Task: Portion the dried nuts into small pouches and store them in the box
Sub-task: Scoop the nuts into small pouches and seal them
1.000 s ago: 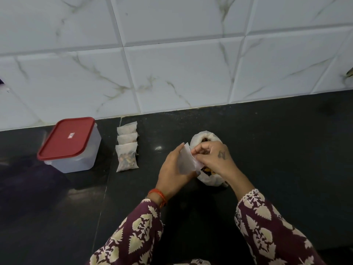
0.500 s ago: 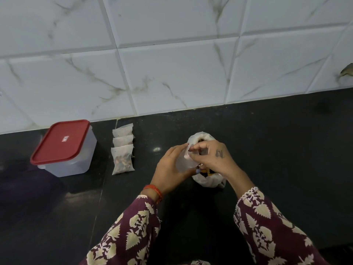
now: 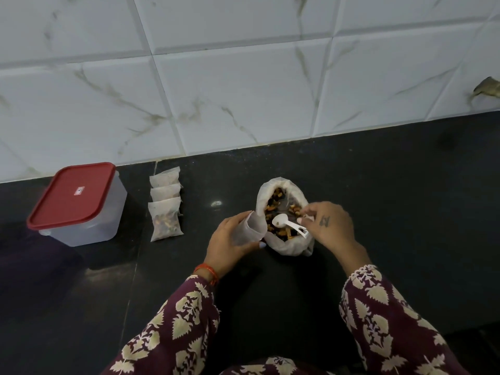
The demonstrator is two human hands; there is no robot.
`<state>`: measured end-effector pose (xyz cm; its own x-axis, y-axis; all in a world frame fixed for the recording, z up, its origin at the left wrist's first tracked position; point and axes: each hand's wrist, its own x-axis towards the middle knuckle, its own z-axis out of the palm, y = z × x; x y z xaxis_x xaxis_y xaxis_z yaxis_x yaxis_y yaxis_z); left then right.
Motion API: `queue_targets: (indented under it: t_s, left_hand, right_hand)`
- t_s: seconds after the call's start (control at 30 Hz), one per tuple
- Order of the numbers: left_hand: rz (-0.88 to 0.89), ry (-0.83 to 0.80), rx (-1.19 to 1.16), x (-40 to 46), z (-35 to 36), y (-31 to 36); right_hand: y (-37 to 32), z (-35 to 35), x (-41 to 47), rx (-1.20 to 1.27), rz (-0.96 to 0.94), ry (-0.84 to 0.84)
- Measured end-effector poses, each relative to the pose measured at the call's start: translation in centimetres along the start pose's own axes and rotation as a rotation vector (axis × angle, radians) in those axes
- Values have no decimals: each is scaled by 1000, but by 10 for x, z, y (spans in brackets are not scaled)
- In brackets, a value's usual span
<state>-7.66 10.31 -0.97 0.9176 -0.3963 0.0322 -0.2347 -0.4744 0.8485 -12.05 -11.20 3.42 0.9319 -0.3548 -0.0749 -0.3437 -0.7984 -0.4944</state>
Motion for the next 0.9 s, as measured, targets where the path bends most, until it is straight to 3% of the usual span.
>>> queue_targets:
  t_s: [0.17, 0.43, 0.73, 0.9]
  left_hand:
    - [19, 11, 5, 0, 10, -12]
    - [72, 77, 7, 8, 29, -28]
    - [126, 105, 99, 1, 44, -39]
    - [141, 93, 135, 1, 44, -38]
  right_hand:
    - [2, 9, -5, -105, 69, -67]
    - [-1, -7, -8, -93, 2, 7]
    - [-6, -17, -22, -279, -82, 65]
    - [-12, -10, -25, -270, -89, 10]
